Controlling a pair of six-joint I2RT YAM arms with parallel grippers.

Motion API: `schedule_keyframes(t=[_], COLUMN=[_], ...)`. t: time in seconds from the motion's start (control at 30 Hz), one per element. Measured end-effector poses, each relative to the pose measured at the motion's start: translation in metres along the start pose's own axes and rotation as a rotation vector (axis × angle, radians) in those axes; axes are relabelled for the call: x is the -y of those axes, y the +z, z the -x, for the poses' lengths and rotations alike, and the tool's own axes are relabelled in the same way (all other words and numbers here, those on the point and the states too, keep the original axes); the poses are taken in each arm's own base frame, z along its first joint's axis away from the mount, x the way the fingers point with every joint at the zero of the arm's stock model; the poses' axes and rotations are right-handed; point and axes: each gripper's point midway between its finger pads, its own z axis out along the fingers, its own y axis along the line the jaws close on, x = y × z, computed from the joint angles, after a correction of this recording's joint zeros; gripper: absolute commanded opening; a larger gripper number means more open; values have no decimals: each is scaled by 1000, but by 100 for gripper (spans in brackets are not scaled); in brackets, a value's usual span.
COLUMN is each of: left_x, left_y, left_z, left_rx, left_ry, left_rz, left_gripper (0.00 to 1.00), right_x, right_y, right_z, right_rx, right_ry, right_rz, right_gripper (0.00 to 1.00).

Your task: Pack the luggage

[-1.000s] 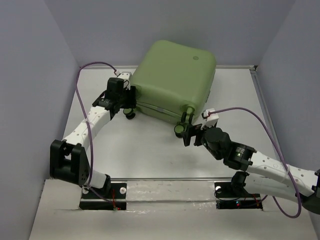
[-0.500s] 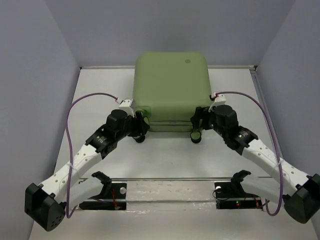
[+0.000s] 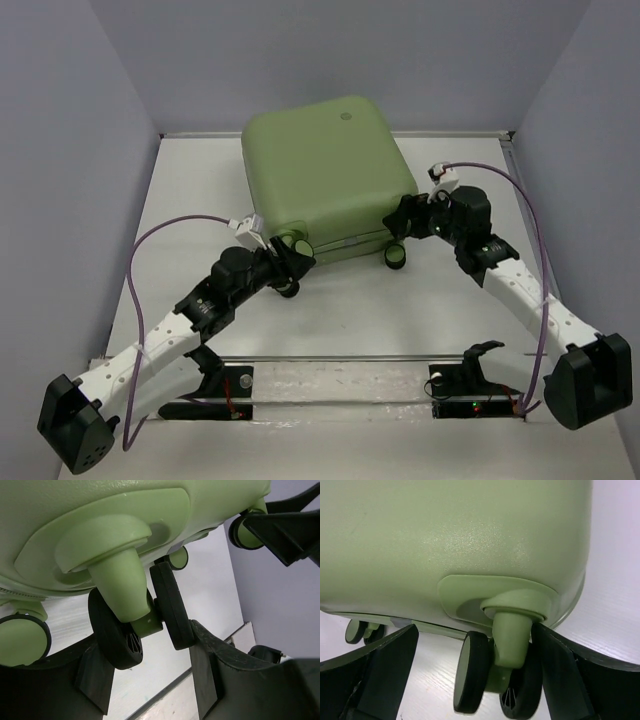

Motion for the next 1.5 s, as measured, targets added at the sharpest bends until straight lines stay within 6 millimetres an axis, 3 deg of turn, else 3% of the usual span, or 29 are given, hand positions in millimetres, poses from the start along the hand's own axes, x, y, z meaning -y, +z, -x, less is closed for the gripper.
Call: schedule_keyframes(t=[0.1,0.2,0.3,0.33,0.43,0.53,0.6,0.7,0.77,0.9,1.03,1.3,1.5], left_x=[1,4,9,10,12,14,14,14,15,15,15,16,17], left_y=[0,-1,0,0,2,2,2,2,2,2,2,2,1], left_z=[1,3,4,4,4,4,4,3,4,4,4,5,5], left_rx=[19,32,40,40,39,39,39,39,40,40,39,44,45], left_ry=[-27,-48,-70,-76,-88,-94,-94,-94,-94,-94,-95,-102,-109], left_rz=[-11,-19,-36,-37,-45,-51,-51,-51,-52,-52,-53,-58,-59], left_gripper=[6,6,6,6,6,6,6,6,6,6,6,6,6], right_x=[-2,-19,-44,-46,-40,-19,-5,8,18,31,41,46,49], right_y=[-13,-49,-79,-82,-79,-59,-46,-31,-22,-7,6,20,20], right_z=[9,31,48,48,20,-36,-68,-86,-87,-88,-75,-78,-68], right_rx=[48,206,361,385,403,317,235,177,181,187,224,242,319], right_ry=[-14,-48,-81,-80,-37,65,111,146,149,132,104,84,70], right_rz=[-7,43,139,151,161,117,74,26,-15,-57,-79,-53,-55], right_gripper=[100,96,84,74,45,17,17,24,35,44,47,42,46])
